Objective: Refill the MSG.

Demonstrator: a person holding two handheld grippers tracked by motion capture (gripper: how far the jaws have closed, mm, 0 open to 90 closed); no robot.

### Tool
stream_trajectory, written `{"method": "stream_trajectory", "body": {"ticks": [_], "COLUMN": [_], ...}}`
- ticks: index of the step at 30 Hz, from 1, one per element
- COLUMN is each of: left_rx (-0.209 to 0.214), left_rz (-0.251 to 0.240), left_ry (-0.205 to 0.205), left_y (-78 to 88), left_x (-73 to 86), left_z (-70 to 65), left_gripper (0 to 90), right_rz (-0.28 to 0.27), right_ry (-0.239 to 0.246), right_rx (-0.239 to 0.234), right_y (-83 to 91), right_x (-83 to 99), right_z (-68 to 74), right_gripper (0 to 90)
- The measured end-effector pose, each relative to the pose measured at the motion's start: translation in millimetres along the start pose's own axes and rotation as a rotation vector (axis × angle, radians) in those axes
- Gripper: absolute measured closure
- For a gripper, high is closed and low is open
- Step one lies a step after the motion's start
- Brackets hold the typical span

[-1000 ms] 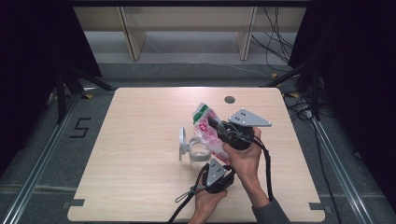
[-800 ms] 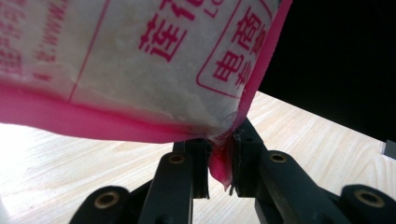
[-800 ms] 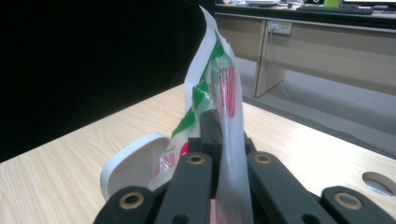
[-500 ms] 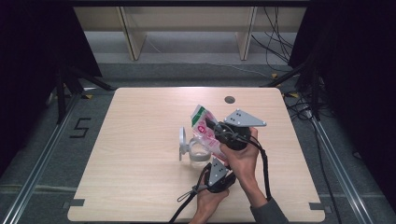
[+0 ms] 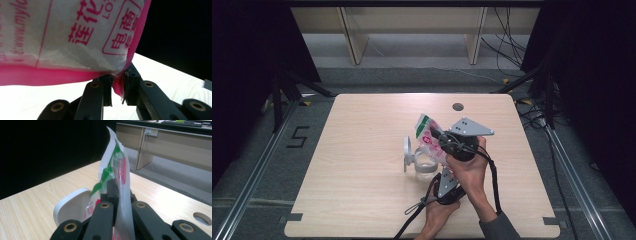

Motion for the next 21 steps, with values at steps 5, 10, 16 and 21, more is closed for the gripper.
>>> {"method": "stream_trajectory", "body": {"ticks": [5, 10, 16, 21], "left_rx": [0.004, 0.004, -0.002, -0.003], "left_rz": [0.002, 0.000, 0.002, -0.003], "left_ry": [0.006, 0.010, 0.008, 0.007], "left_y": [-0.2, -0.1, -0.3, -0.2], "left_x": [0.2, 0.3, 0.3, 0.6], "left_z": [-0.7, -1.1, -0.7, -0.4], "left_gripper": [79.3, 79.3, 79.3, 79.3], "right_rz": [0.013, 0.013, 0.010, 0.012], "right_ry": [-0.016, -0.003, 0.011, -0.006], "right_rx": [-0.006, -0.016, -0.008, -0.016], "right_y": [-1.9, -3.3, -3.5, -5.6], "right_x": [1.6, 1.4, 0.7, 1.7], "right_z": [0.0, -1.4, -3.3, -1.1], "right_gripper": [90.0, 90.0, 90.0, 90.0]}}
Point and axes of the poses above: each handheld gripper's, and its own axes: y roughly backward along the jaws, x roughly out of its underside, z roughly to its left, the point moved 7 cm from there along -y, roughly forward along the jaws, and after that the axes turned 10 degrees about -y, right-handed, at the moved point
